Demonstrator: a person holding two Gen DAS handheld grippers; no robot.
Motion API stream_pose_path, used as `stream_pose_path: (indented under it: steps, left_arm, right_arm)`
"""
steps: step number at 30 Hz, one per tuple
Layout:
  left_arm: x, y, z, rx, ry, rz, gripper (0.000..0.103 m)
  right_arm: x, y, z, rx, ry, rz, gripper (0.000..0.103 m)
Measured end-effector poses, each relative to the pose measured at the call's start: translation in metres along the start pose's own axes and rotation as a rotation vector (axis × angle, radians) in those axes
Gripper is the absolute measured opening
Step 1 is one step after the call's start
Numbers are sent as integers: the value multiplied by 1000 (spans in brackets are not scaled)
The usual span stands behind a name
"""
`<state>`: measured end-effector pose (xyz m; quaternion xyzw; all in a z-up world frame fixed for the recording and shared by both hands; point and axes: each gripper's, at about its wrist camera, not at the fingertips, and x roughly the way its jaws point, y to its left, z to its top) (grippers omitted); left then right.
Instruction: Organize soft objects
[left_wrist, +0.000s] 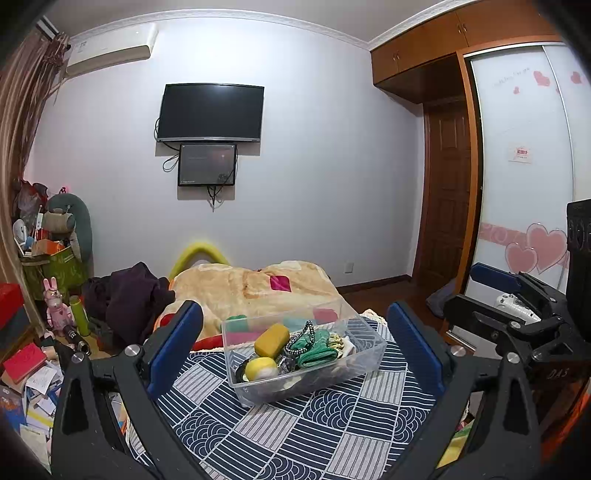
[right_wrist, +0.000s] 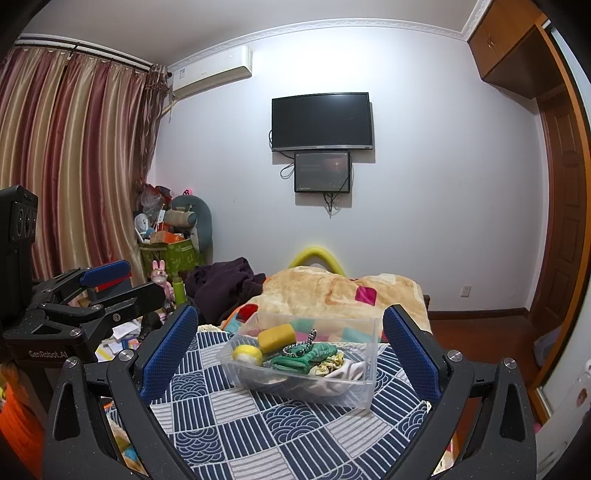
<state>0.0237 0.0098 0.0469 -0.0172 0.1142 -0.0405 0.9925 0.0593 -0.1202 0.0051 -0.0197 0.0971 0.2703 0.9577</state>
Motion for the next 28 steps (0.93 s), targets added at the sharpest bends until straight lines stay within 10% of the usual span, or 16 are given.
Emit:
stream_pose_path:
  steps: [28]
  left_arm:
    - [-1,-1,-2,-10,14,-24,103]
  right_arm:
    - [-2,0,-1,9,5,-4,102]
